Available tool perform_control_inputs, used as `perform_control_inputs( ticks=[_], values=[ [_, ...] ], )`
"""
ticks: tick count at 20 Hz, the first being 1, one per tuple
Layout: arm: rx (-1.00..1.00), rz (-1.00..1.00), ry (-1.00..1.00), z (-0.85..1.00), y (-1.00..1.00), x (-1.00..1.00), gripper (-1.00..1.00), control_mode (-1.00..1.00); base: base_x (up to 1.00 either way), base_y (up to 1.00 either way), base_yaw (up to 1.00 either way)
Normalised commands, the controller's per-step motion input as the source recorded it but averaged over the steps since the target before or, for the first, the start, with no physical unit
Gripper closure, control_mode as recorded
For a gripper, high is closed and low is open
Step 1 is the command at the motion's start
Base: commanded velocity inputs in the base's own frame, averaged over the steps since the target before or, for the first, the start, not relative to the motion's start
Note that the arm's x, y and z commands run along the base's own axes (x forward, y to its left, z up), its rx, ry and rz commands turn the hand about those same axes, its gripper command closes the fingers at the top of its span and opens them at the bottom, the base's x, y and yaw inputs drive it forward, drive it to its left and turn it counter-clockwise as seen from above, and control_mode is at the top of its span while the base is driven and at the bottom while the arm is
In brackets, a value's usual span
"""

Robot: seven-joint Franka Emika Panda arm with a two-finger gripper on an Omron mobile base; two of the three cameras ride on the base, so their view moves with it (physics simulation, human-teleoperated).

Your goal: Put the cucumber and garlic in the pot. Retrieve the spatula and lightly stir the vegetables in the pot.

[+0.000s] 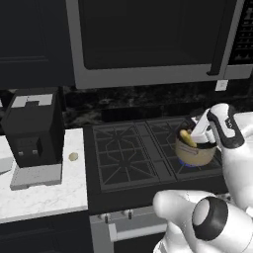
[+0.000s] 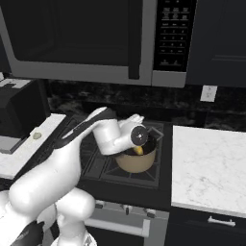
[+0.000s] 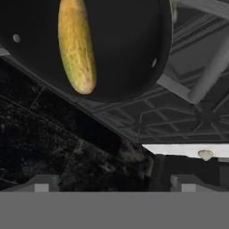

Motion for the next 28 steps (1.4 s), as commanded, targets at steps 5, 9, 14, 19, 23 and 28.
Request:
perform_control_inputs(
  ticks=[5, 9, 14, 19, 23, 28],
  values=[
    [-0.17, 0.01, 0.12, 0.00, 1.00, -0.61, -1.00, -1.00, 0.00, 0.00, 0.00],
    [-0.17, 0.11, 0.11, 0.00, 1.00, -0.19, -1.00, -1.00, 0.00, 0.00, 0.00],
    [-0.09, 0.11, 0.14, 0.00, 0.99, 0.18, -1.00, -1.00, 0.00, 0.00, 0.00],
    [-0.01, 0.01, 0.21, 0.00, 0.72, 0.56, -1.00, -1.00, 0.00, 0.00, 0.00],
    [0.00, 0.00, 0.25, 0.00, 0.81, 0.52, -1.00, -1.00, 0.00, 0.00, 0.00],
    [0.00, 0.00, 0.25, 0.00, 0.81, 0.22, -1.00, -1.00, 0.00, 0.00, 0.00]
  ],
)
